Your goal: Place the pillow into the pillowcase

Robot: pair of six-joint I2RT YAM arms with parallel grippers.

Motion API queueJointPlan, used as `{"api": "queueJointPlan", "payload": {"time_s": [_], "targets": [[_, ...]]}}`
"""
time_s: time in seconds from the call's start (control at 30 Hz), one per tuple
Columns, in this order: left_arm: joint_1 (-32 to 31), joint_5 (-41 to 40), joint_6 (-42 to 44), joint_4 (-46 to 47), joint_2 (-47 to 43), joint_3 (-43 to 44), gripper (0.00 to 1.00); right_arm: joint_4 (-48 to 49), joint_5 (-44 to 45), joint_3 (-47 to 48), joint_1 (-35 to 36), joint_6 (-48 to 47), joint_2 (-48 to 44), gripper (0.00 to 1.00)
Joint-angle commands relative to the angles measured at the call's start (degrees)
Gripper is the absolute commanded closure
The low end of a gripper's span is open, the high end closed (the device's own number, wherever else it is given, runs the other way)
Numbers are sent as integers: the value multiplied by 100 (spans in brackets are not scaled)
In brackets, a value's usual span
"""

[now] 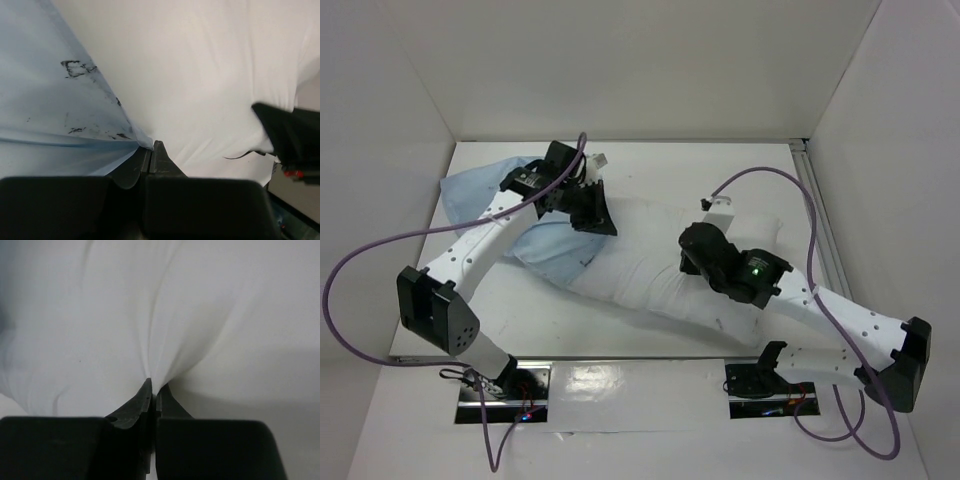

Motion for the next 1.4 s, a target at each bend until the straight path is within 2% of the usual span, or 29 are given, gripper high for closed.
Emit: {"api": "queueJointPlan", "payload": {"time_s": [0.0,0.13,0.2,0.23,0.3,0.33,0.37,0.4,0.47,0.5,0.6,0.63,0.7,0.73,0.83,0.87,1.0,1.1,1.13,1.27,1.3,1.37], "targets": [[-507,47,-289,193,148,425,100,185,178,246,611,545,-193,100],[-719,-453,-123,106,97,-91,100,-174,337,-176,744,1362,71,100],[-719,-908,-18,-148,18,-287,100,-175,390,-335,797,1425,-77,100],[-719,-1042,131,-280,-35,-287,93,-175,390,-466,797,1425,-148,100],[-719,-1393,255,-709,-36,-69,71,-175,390,-520,797,1338,-262,100],[-719,-1464,404,-816,-36,237,58,-123,390,-598,797,1233,-263,100],[-719,-1578,457,-913,-36,423,36,-174,337,-599,797,1180,-263,100],[-719,-1649,510,-1001,-36,633,25,-175,337,-599,797,1127,-263,100],[-719,-1824,589,-1133,86,1231,9,-175,337,-652,858,1013,-193,100],[-719,-2008,651,-1134,157,1407,5,-175,337,-652,859,1012,-192,100],[-509,-2377,703,-1134,743,2128,15,-52,337,-757,1008,898,-192,100],[-439,-2588,704,-1134,947,2565,27,-52,398,-757,1008,846,-140,100],[-438,-3062,634,-1134,1368,2971,32,-52,451,-757,1061,845,-140,100],[-438,-3665,634,-1134,1814,3174,32,-52,529,-757,1061,845,-140,100],[-438,-4537,511,-1316,2737,3947,27,-166,583,-757,1113,845,-87,100],[-438,-4689,511,-1318,2942,4297,24,-166,644,-757,1113,845,-87,100],[-385,-4927,511,-1380,3637,4547,23,-166,644,-757,1166,845,27,100],[-385,-5147,345,-1441,3822,4547,30,-166,644,-819,1166,897,89,100],[-385,-5209,291,-1441,3823,4468,40,-166,644,-819,1166,898,89,100],[-385,-5210,291,-1389,3761,4388,68,-166,592,-871,1166,950,89,100],[-385,-5157,387,-1389,3761,4441,82,-166,592,-871,1166,1011,89,100],[-385,-5026,449,-1389,3761,4441,97,-228,653,-871,1166,1012,89,100]]}}
